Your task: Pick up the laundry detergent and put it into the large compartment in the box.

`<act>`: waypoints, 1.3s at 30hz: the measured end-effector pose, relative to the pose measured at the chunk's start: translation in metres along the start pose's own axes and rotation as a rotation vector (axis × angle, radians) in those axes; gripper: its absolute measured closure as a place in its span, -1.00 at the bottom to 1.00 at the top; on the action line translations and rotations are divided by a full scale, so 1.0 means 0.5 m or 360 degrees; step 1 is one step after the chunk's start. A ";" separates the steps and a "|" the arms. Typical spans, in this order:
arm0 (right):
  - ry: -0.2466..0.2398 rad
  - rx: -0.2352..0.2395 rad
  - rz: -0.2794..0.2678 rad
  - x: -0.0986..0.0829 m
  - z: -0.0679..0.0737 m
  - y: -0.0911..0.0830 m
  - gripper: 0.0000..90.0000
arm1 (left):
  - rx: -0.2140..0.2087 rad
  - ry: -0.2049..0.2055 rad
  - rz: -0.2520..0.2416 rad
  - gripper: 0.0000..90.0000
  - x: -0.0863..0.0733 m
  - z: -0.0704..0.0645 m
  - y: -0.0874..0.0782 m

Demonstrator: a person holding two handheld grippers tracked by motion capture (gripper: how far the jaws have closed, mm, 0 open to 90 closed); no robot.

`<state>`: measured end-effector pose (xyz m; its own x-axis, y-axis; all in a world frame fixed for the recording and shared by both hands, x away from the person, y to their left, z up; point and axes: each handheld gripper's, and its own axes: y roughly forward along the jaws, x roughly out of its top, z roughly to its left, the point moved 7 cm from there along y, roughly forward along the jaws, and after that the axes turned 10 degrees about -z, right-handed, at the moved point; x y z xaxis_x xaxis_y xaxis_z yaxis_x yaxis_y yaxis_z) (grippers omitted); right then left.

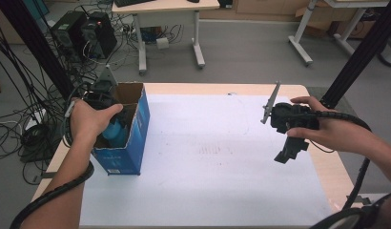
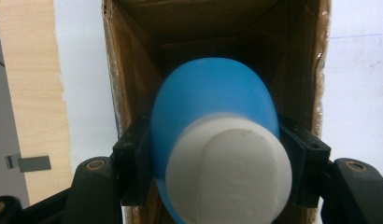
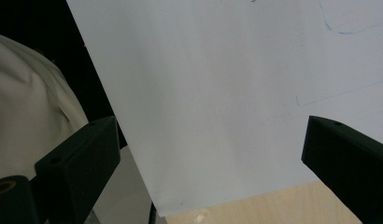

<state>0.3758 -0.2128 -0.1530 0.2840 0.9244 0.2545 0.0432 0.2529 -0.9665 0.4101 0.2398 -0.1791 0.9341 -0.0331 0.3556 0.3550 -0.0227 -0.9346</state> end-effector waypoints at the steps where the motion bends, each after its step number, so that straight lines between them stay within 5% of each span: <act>1: 0.0003 0.0000 0.0003 0.000 0.000 0.000 -0.90 | 0.0000 0.0001 0.0003 -0.16 0.000 0.001 0.001; 39: 0.0014 0.0022 0.0020 -0.002 -0.006 0.013 -0.90 | 0.0007 -0.0007 0.0017 -0.16 -0.003 -0.001 0.034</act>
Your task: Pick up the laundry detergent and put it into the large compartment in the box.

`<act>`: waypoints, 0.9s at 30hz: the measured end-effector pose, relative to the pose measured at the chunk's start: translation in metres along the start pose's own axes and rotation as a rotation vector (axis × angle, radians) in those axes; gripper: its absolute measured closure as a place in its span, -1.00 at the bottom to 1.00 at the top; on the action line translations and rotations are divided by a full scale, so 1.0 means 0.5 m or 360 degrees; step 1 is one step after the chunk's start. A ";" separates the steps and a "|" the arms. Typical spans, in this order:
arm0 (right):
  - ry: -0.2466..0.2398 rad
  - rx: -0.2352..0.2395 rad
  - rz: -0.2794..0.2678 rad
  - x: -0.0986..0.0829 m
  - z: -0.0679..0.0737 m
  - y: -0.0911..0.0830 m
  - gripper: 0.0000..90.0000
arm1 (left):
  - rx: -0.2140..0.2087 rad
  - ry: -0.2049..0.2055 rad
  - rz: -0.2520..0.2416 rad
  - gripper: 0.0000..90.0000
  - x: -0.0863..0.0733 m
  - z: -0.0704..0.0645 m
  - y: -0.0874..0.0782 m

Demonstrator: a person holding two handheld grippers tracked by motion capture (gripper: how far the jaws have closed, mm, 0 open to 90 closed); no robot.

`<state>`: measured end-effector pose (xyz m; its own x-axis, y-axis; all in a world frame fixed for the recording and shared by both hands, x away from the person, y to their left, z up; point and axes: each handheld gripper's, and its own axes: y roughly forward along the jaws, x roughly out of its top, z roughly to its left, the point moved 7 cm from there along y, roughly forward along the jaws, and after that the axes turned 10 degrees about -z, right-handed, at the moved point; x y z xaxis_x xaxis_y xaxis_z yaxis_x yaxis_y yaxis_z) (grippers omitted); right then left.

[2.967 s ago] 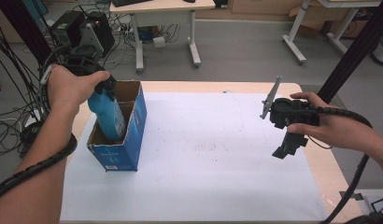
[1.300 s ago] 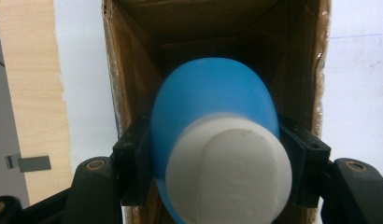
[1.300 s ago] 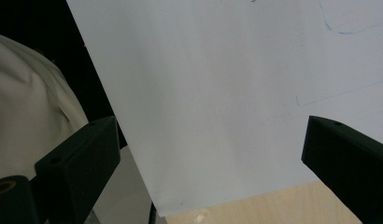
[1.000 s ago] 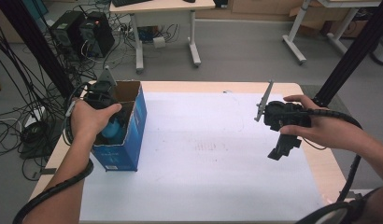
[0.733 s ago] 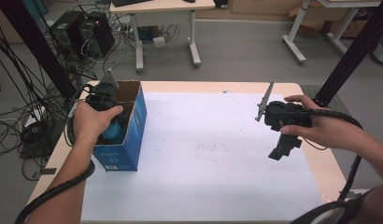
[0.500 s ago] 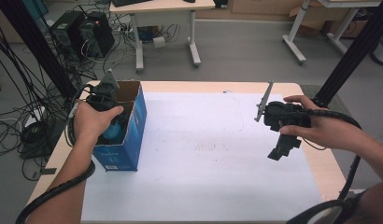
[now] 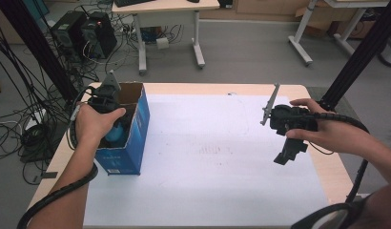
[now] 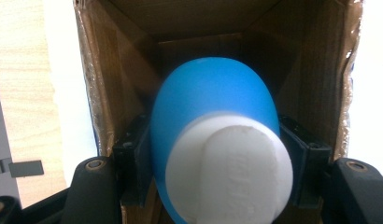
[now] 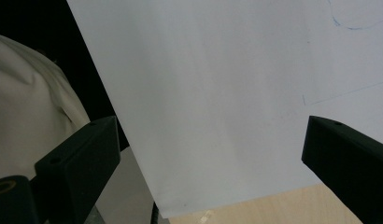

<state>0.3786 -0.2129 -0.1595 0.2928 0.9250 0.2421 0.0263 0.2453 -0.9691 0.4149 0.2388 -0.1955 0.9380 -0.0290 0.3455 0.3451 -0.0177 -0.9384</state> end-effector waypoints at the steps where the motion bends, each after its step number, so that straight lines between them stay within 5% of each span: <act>1: 0.0001 0.0000 -0.0007 -0.001 0.000 0.001 -0.90 | -0.0001 -0.0001 0.0000 -0.16 0.000 0.001 0.000; 27: -0.0006 0.0003 -0.0003 0.001 0.002 0.000 -0.90 | -0.0024 -0.0039 -0.0022 -0.31 -0.005 0.005 -0.009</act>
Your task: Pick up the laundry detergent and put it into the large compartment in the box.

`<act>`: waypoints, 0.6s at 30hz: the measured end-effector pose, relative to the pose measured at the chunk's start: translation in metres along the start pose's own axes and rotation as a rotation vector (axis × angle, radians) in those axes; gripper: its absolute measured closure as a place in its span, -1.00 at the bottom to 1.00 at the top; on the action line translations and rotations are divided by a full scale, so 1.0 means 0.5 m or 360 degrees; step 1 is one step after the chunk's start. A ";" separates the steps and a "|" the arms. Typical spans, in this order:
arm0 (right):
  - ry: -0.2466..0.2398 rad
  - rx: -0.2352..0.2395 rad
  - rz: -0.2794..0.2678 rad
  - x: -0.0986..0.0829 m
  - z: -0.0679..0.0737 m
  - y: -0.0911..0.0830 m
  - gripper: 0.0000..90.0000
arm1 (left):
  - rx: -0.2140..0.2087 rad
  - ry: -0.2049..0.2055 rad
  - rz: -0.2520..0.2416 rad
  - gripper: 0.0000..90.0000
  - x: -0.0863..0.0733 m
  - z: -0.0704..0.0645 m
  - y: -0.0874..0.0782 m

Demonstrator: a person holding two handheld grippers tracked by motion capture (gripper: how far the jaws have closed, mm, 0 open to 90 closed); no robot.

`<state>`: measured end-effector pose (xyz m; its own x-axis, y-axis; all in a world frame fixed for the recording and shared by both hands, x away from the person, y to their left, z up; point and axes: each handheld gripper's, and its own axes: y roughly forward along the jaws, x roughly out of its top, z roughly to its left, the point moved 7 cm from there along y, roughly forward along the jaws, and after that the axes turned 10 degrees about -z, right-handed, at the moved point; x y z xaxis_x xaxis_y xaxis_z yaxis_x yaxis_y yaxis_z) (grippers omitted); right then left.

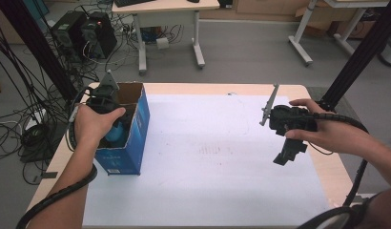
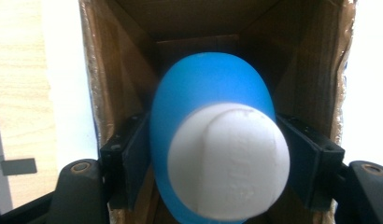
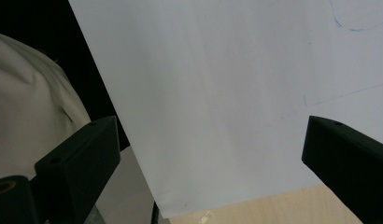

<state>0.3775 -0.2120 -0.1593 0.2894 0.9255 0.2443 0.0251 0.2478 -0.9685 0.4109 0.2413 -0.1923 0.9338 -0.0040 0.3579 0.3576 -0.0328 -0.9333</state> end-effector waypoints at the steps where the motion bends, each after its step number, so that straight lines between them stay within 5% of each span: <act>1: 0.0000 0.0001 -0.0002 -0.001 0.000 0.000 -0.90 | 0.0005 0.0004 0.0001 -0.31 0.000 -0.001 -0.001; 18: -0.0005 0.0001 -0.0006 -0.003 0.003 -0.004 -0.90 | 0.0021 0.0008 -0.0019 -0.31 -0.004 -0.005 -0.023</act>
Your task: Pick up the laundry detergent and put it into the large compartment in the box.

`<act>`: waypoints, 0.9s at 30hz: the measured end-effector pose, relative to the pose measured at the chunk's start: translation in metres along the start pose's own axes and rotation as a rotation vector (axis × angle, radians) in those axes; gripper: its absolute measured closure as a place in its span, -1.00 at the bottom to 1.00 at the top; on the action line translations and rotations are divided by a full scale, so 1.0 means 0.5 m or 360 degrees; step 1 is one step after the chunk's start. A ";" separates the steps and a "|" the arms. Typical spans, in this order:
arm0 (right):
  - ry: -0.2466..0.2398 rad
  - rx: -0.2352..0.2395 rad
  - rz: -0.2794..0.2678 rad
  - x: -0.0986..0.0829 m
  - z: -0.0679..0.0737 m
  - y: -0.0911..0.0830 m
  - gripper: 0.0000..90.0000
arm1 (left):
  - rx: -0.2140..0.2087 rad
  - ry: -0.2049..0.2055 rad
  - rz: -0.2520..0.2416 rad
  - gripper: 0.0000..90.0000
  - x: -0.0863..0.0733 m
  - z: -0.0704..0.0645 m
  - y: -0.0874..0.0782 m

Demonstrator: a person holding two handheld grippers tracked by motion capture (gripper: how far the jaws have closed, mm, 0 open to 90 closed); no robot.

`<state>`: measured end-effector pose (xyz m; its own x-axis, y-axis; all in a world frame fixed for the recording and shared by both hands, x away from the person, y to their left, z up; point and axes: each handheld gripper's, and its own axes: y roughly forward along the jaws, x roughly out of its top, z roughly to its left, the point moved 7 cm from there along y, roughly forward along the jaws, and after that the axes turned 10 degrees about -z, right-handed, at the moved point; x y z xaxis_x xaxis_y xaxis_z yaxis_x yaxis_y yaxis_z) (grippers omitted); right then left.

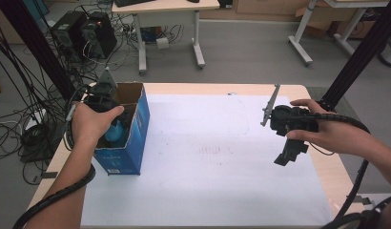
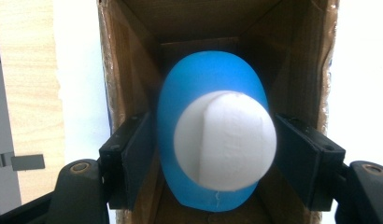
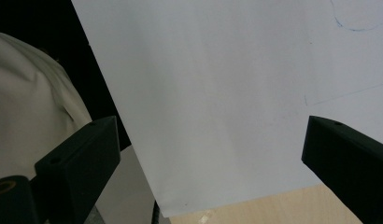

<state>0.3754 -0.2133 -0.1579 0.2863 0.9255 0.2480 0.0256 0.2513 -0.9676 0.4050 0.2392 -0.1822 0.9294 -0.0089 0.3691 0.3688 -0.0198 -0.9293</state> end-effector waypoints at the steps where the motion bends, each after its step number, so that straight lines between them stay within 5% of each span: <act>1: 0.0002 -0.0001 0.0004 0.000 0.001 -0.001 -0.90 | 0.0002 0.0000 -0.0003 -0.31 0.000 -0.001 -0.001; 27: -0.0002 -0.0012 -0.0022 -0.007 0.014 -0.010 -0.90 | 0.0027 0.0015 -0.0053 -0.53 -0.003 -0.015 -0.049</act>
<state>0.3677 -0.2158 -0.1535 0.2848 0.9222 0.2615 0.0370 0.2621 -0.9643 0.3943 0.2320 -0.1599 0.9165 -0.0179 0.3996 0.3996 -0.0030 -0.9167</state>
